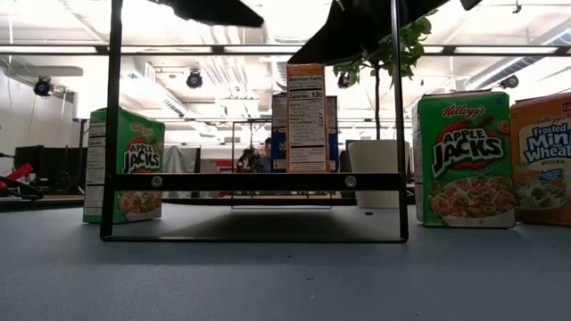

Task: Stack cereal on shelf
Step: Put the top left orange cereal box on the shelf

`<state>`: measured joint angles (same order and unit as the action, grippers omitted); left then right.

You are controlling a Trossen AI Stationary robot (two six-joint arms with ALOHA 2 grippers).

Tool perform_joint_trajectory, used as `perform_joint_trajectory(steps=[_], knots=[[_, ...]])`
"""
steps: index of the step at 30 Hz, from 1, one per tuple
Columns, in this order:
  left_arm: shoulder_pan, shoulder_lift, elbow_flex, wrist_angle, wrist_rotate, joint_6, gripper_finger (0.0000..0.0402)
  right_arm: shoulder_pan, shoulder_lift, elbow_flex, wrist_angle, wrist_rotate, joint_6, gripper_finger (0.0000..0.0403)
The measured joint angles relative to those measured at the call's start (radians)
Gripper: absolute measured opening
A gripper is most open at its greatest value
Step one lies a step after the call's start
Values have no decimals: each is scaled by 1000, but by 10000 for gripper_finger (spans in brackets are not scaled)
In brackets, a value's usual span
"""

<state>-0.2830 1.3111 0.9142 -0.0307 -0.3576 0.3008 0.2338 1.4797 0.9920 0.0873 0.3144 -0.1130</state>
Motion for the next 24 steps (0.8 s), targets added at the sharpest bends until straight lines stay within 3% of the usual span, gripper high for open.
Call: perform_joint_trajectory(steps=[24], knots=[[-6, -38, 0, -19, 0, 12, 0, -1, -46, 0, -126, -138, 146, 9]])
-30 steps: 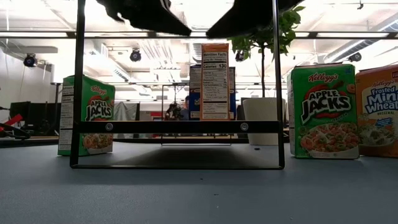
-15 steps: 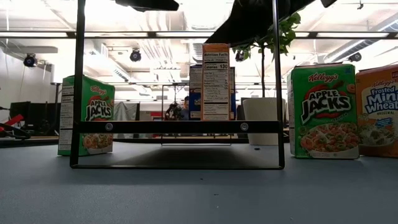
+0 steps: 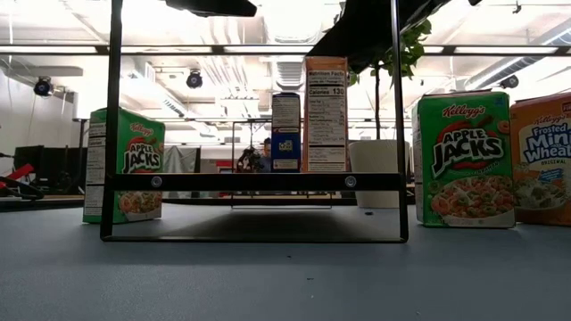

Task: Stack cereal on shelf
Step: Put the top left orange cereal box on the shelf, then put the left green cereal box on the shelf aligned with the other green cereal box

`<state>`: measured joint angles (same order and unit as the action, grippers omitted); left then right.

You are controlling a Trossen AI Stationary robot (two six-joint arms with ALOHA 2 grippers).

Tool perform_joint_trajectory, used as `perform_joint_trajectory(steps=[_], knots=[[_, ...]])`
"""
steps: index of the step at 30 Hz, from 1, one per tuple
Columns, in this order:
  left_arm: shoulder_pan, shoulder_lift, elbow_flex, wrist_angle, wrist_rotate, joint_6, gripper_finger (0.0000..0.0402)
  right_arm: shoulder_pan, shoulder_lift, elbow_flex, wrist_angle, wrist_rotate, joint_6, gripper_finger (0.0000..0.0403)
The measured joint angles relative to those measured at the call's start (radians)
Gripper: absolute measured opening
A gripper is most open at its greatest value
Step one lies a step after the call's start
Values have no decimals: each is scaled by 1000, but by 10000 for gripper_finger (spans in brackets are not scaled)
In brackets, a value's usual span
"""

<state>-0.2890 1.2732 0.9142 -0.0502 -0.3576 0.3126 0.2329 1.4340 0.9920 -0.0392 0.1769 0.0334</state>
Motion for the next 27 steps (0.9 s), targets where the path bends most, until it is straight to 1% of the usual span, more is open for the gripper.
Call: perform_joint_trajectory(steps=[6, 20, 25, 27], knots=[[0, 0, 0, 0, 0, 1, 0, 0, 1, 0, -1, 2, 21, 9], [1, -1, 0, 3, 0, 19, 0, 0, -39, -2, 1, 5, 0, 9], [1, -20, 28, -44, -1, -11, 0, 5, -61, -2, 2, 6, -35, 9], [1, -27, 57, -124, -1, -71, 0, 11, -74, -2, 0, 6, -60, 9]])
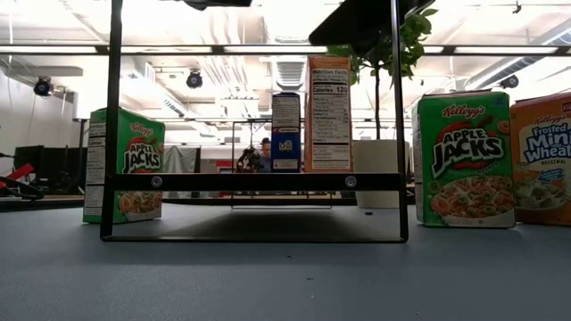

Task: Stack cereal on shelf
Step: Put the left green cereal box on the shelf aligned with the other green cereal box

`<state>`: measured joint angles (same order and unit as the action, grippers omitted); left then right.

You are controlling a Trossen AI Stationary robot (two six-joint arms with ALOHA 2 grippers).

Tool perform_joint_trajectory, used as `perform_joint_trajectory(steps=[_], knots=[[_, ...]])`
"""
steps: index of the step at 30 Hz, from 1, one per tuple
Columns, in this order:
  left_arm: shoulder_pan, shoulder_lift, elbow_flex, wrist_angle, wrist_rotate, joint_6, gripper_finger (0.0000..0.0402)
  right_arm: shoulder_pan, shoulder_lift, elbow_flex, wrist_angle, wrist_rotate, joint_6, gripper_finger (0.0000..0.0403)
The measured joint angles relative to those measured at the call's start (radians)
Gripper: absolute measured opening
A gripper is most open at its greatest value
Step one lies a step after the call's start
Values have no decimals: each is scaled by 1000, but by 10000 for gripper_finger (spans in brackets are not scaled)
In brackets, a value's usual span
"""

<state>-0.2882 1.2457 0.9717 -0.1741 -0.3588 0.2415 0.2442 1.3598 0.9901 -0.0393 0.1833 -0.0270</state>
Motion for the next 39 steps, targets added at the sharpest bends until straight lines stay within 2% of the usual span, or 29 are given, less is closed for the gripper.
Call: perform_joint_trajectory(steps=[4, 7, 11, 14, 18, 23, 30, 34, 39], knots=[[0, 0, 84, -273, 0, -217, 0, 23, -27, 0, -12, 28, -56, 9], [2, 15, 163, -536, 0, -488, 0, 51, -41, 0, -15, 74, -107, 9], [14, 42, 261, -867, 0, -863, 0, 70, -49, 0, -16, 83, -149, 9], [15, 47, 278, -996, 3, -1025, 10, 75, -50, 0, -16, 87, -169, 9], [15, 41, 218, -1020, 64, -1177, 57, 91, -38, 0, -3, 77, -199, 9], [17, 42, 140, -1011, 54, -1294, 155, 109, -22, -1, -9, 72, -253, 9], [17, 43, 120, -887, 43, -1321, 283, 109, -31, -1, -9, 73, -259, 9], [17, 43, 94, -880, 36, -1338, 311, 109, -31, -1, -12, 73, -254, 9], [14, 43, 27, -831, 28, -1377, 305, 109, -31, -1, -16, 73, -254, 9]])
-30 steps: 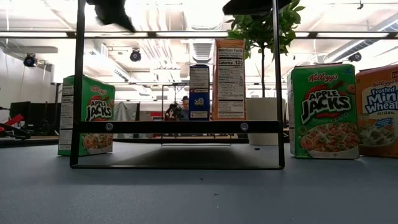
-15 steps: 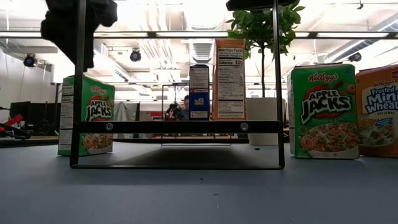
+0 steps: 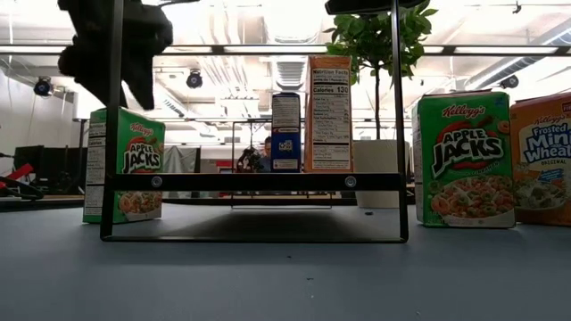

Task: Stack cereal on shelf
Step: Put the left green cereal box on the shelf aligned with the other green cereal box

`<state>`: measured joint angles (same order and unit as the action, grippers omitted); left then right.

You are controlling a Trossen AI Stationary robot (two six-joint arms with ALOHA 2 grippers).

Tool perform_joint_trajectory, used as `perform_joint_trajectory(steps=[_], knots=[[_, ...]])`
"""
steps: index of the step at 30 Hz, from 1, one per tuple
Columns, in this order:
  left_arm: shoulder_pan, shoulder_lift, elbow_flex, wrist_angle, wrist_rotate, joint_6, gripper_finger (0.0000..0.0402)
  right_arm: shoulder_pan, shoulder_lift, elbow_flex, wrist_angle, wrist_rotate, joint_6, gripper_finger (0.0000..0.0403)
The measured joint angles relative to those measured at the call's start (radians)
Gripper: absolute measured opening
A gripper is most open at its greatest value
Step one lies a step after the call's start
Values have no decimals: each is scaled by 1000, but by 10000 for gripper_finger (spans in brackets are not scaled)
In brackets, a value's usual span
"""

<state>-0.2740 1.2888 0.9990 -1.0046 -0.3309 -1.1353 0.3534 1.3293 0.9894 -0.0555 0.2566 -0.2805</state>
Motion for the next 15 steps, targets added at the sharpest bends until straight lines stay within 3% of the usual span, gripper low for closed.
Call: perform_joint_trajectory(steps=[15], knots=[[-2, 0, -59, 74, 7, -11, 241, 0, 0, 0, -2, 1, -7, 9]])
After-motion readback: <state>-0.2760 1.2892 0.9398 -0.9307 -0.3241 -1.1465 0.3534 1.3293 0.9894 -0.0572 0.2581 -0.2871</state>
